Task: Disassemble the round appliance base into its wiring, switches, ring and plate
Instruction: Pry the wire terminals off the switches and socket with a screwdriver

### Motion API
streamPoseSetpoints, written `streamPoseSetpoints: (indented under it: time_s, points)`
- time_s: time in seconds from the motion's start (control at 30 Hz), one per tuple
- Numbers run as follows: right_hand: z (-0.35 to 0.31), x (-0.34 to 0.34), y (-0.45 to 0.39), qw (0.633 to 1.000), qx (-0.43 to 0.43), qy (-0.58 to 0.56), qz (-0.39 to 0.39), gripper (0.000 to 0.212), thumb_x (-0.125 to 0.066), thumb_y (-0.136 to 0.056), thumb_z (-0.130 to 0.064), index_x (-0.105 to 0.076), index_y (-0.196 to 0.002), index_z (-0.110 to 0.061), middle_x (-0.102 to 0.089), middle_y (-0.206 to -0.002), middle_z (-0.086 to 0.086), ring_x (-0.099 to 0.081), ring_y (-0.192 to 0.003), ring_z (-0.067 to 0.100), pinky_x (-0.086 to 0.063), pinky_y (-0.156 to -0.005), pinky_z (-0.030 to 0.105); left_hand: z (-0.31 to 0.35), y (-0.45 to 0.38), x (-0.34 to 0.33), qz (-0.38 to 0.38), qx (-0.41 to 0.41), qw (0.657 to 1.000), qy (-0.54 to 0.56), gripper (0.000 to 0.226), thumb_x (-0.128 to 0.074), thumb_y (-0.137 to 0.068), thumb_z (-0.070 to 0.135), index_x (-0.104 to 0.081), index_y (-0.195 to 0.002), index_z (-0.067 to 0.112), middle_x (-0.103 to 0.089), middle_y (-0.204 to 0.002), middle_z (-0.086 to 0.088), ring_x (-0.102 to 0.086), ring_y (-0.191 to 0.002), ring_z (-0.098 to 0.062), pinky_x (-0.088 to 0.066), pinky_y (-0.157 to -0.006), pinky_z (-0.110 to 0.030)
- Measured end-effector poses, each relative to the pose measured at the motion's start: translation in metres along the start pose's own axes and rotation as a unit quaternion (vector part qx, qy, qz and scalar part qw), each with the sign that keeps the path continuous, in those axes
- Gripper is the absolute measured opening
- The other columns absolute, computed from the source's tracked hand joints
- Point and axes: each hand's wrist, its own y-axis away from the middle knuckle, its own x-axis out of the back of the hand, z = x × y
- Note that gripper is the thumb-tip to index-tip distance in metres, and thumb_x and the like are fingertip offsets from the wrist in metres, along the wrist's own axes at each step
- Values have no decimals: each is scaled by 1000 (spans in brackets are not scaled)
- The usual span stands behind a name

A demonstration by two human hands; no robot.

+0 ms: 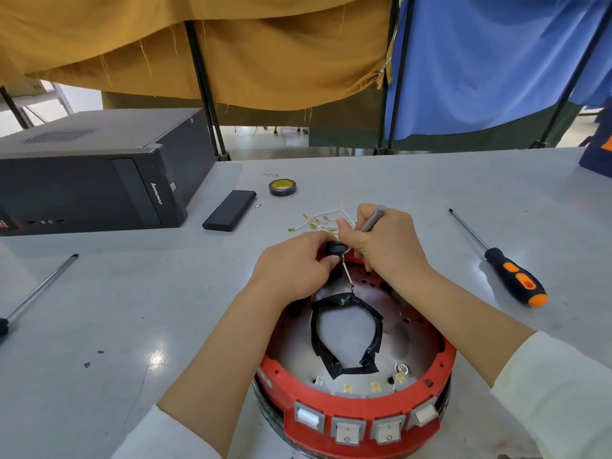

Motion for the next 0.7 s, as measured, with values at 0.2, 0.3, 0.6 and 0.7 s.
streamPoseSetpoints:
  time_s: [0.2, 0.3, 0.6, 0.7]
  points:
    - [0, 0, 0, 1000, -1, 11, -3, 45, -68, -82, -32, -42, -60, -1, -49, -44, 12, -48, -37, 23, -37, -44, 33, 0, 0, 0, 0, 1, 1000, -2, 34, -47, -90, 44, -46, -124, 46, -59, -120, 16, -54, -110, -14, -34, -76, -27]
    - [1, -1, 1, 1000, 0, 12, -14, 43, -67, -83, -32, -41, -59, -8, -43, -34, -3, -47, -32, 19, -37, -42, 30, 0, -1, 0, -2, 0, 1000, -7, 33, -47, -90, 44, -46, -123, 46, -59, -116, 15, -55, -107, -14, -33, -73, -28]
    - [2, -4, -13, 998, -41, -7, -46, 37, -55, -85, -19, -34, -56, -13, -44, -40, 13, -46, -28, 21, -35, -39, 25, 2, -3, -1, -9, 5, 1000, -24, 30, -46, -90, 43, -48, -120, 42, -58, -120, 14, -55, -108, -16, -35, -76, -29]
    - [5, -4, -20, 995, -65, -15, -78, 36, -54, -83, -13, -32, -53, -16, -40, -31, -3, -43, -25, 18, -32, -35, 19, 2, -3, -1, -10, 4, 1000, -27, 31, -46, -89, 44, -48, -120, 41, -57, -121, 13, -54, -109, -17, -34, -76, -29]
